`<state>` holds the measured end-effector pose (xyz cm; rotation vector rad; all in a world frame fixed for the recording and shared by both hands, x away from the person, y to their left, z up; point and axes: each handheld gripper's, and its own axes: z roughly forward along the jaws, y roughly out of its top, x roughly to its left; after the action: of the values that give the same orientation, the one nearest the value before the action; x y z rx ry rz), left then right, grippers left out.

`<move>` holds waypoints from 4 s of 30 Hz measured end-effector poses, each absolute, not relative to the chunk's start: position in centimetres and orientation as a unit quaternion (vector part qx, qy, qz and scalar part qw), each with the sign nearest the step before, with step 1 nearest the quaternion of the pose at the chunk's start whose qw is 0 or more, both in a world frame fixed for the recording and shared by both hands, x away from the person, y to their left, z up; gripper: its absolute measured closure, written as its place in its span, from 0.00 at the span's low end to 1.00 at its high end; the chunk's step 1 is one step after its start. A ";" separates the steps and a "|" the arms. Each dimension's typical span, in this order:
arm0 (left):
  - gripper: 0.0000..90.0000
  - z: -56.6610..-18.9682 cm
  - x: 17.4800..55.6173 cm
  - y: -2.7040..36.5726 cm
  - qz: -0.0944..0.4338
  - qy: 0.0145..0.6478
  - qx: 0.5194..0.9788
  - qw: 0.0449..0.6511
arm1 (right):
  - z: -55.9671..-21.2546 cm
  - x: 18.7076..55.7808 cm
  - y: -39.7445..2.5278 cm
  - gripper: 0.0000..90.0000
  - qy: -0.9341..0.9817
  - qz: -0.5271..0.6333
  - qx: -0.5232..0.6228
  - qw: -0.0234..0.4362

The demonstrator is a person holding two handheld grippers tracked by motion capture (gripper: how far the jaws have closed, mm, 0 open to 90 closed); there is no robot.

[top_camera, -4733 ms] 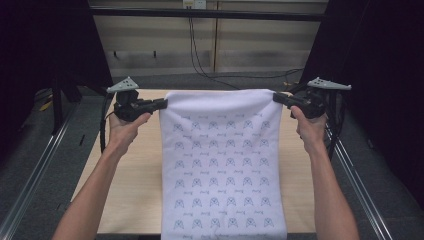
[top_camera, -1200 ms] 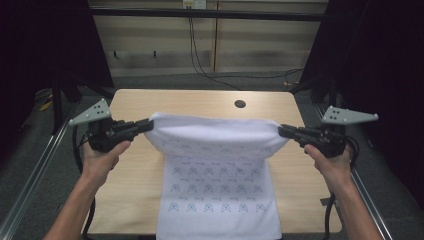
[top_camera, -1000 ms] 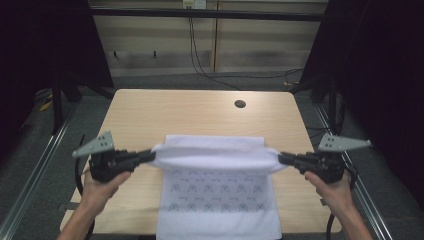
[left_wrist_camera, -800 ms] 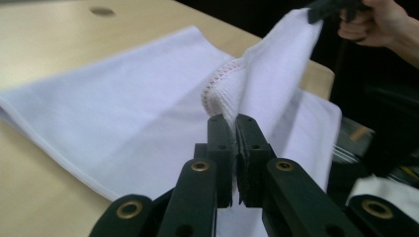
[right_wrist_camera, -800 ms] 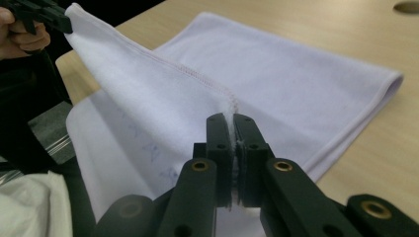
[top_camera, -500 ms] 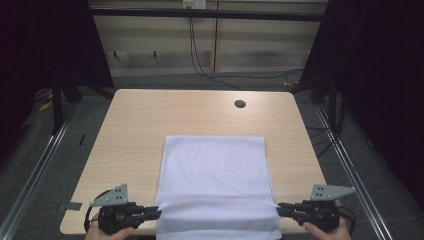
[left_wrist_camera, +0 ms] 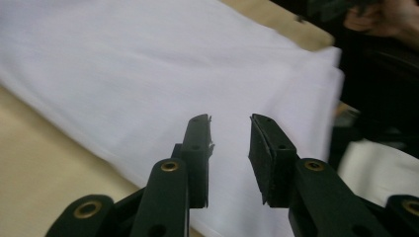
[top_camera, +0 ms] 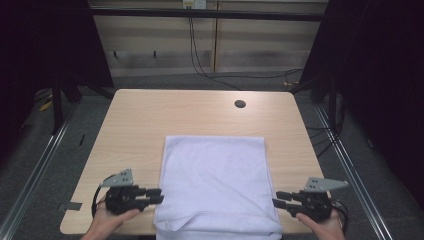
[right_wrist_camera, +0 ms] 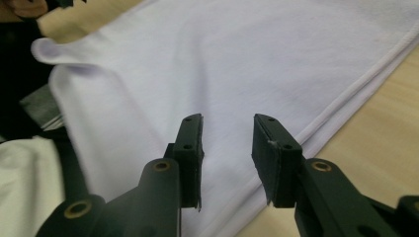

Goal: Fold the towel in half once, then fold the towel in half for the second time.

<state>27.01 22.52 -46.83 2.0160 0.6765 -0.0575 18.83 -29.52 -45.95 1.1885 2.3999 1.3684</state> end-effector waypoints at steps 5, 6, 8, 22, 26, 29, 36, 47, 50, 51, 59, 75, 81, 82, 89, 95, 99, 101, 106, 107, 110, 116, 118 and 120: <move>0.77 -48.8 32.6 21.2 0.000 0.320 0.832 0.454 | -46.8 23.9 -28.0 0.72 0.812 0.425 0.394 0.074; 0.76 -49.3 33.5 20.9 -0.002 0.325 0.834 0.445 | -47.1 25.0 -27.7 0.70 0.813 0.419 0.398 0.076; 0.72 -49.9 34.4 20.3 0.015 0.331 0.835 0.439 | -47.8 27.0 -27.1 0.66 0.815 0.405 0.408 0.078; 0.96 -50.0 32.4 20.1 0.023 0.288 0.872 0.395 | -49.6 28.9 -25.1 0.82 0.830 0.345 0.425 0.105; 0.96 -50.0 31.0 20.3 0.019 0.287 0.873 0.394 | -49.5 26.9 -25.4 0.84 0.831 0.350 0.424 0.086; 0.95 -49.9 29.7 20.3 0.019 0.283 0.876 0.391 | -49.4 25.6 -25.6 0.84 0.836 0.349 0.416 0.080; 0.94 -49.9 27.5 21.2 -0.019 0.281 0.873 0.398 | -49.4 24.3 -26.1 0.83 0.836 0.362 0.409 0.052; 0.83 -48.2 29.7 22.3 0.003 0.304 0.844 0.442 | -48.3 26.1 -26.7 0.67 0.822 0.379 0.414 0.096; 0.77 -48.2 32.1 22.6 0.021 0.326 0.834 0.444 | -48.0 28.6 -27.5 0.64 0.808 0.382 0.433 0.119; 0.75 -48.4 32.7 22.6 0.028 0.329 0.832 0.446 | -47.9 29.3 -27.7 0.63 0.804 0.386 0.433 0.128; 0.56 -49.2 35.8 21.6 0.026 0.346 0.832 0.433 | -49.3 32.6 -27.2 0.57 0.799 0.382 0.441 0.143; 0.70 -50.2 34.7 20.5 0.032 0.326 0.857 0.399 | -50.4 33.0 -28.1 0.67 0.803 0.387 0.445 0.085; 0.92 -50.1 35.0 21.1 -0.009 0.327 0.846 0.422 | -50.1 32.9 -28.0 0.91 0.808 0.392 0.438 0.052; 0.93 -49.8 35.2 21.2 -0.005 0.327 0.844 0.425 | -49.9 32.9 -28.0 0.92 0.807 0.393 0.438 0.052; 0.92 -47.3 36.5 21.4 0.012 0.329 0.829 0.453 | -46.7 34.0 -28.6 0.94 0.797 0.418 0.430 0.070; 0.93 -44.7 38.2 22.0 0.046 0.333 0.817 0.469 | -44.1 36.2 -28.8 0.95 0.782 0.442 0.430 0.092; 0.93 -42.9 39.7 22.0 0.070 0.340 0.800 0.490 | -43.0 37.5 -28.9 0.95 0.772 0.454 0.432 0.103; 0.93 -42.4 40.4 21.6 0.078 0.341 0.801 0.486 | -42.4 38.0 -28.7 0.95 0.773 0.452 0.431 0.112; 0.93 -41.8 42.0 21.2 0.090 0.347 0.795 0.490 | -41.1 39.3 -28.9 0.95 0.763 0.455 0.440 0.131; 0.93 -41.6 42.2 21.2 0.089 0.350 0.791 0.494 | -40.9 39.5 -28.9 0.95 0.760 0.457 0.442 0.134; 0.93 -40.5 42.8 21.2 0.096 0.348 0.785 0.503 | -40.0 40.1 -29.1 0.95 0.752 0.464 0.446 0.143; 0.93 -38.3 42.7 21.3 0.119 0.332 0.785 0.510 | -37.5 40.9 -28.8 0.96 0.748 0.479 0.430 0.162; 0.93 -38.2 41.9 21.6 0.117 0.324 0.778 0.526 | -37.3 40.6 -28.9 0.96 0.743 0.489 0.427 0.160; 0.93 -38.3 41.0 21.8 0.108 0.313 0.781 0.529 | -37.4 39.9 -29.0 0.96 0.743 0.498 0.420 0.153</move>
<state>41.01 21.80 -38.34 1.8659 0.7477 0.2583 39.90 -28.95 -37.35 1.2040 2.1312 1.4299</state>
